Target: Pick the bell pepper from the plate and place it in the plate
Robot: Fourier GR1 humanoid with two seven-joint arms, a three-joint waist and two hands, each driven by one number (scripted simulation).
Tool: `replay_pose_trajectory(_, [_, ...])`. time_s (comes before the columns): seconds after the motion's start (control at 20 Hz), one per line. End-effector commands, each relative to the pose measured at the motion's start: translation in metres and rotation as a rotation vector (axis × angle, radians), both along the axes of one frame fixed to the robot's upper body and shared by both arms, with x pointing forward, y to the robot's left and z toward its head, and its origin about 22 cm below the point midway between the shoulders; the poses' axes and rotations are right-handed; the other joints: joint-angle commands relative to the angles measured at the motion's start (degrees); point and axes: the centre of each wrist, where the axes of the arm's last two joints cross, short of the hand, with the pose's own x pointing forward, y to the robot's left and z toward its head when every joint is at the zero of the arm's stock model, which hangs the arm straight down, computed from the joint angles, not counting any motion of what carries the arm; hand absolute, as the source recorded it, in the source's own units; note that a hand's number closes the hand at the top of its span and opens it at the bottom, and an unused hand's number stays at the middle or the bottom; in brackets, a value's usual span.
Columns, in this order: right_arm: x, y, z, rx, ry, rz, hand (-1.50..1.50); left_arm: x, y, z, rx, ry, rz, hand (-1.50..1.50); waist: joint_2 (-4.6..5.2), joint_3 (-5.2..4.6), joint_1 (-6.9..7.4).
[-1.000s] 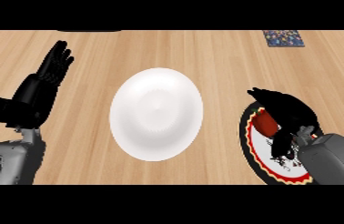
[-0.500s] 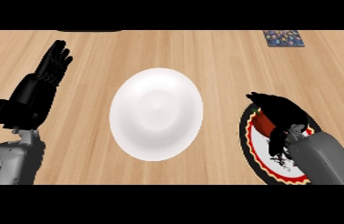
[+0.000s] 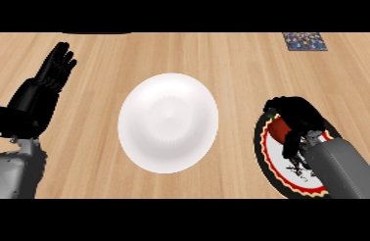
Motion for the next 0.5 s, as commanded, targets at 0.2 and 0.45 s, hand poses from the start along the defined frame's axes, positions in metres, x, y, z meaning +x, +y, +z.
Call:
replay_pose_trajectory(0.2, [0.001, -0.064, 0.011, -0.018, -0.206, -0.070, 1.50, 0.004, -0.003, -0.004, 0.004, -0.010, 0.004, 0.00, 0.09, 0.20, -0.51])
replay_pose_trajectory(0.45, [-0.021, -0.124, 0.025, -0.023, -0.276, -0.191, 1.50, -0.007, 0.005, 0.001, -0.003, 0.012, 0.019, 0.00, -0.11, 0.20, -0.58])
